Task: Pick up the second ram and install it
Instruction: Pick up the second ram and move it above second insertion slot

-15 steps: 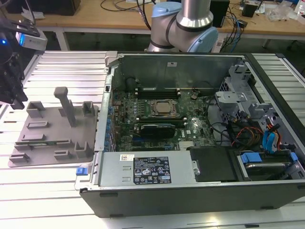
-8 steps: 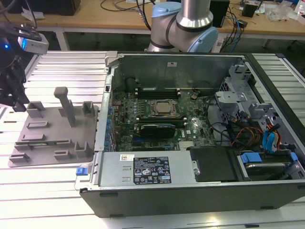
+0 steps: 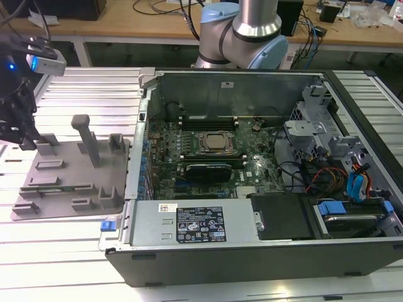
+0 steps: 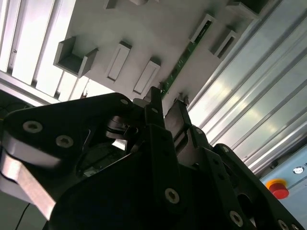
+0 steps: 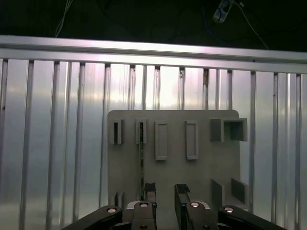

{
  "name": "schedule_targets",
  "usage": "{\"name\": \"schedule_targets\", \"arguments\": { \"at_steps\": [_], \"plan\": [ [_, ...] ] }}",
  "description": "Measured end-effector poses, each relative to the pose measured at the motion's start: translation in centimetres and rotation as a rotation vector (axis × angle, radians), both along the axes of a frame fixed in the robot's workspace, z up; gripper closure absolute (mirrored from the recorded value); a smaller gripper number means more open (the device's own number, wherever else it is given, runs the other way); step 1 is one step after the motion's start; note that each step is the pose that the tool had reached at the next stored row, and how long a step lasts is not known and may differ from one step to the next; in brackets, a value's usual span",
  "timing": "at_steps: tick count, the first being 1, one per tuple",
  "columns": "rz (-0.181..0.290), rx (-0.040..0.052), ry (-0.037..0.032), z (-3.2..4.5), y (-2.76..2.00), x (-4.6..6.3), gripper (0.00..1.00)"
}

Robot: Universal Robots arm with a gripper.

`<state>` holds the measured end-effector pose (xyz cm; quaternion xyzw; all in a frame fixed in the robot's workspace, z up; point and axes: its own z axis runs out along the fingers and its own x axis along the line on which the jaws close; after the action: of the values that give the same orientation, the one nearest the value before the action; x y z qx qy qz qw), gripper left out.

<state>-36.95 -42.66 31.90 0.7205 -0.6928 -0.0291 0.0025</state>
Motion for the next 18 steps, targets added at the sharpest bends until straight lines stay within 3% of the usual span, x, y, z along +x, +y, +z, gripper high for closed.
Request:
{"name": "schedule_targets", "arguments": {
  "at_steps": [14, 18],
  "plan": [
    [0.000, 0.0000, 0.0000, -1.78, -0.06, 0.0, 0.72],
    [0.000, 0.0001, -0.0002, -2.32, -0.32, 0.0, 0.72]
  ]
}}
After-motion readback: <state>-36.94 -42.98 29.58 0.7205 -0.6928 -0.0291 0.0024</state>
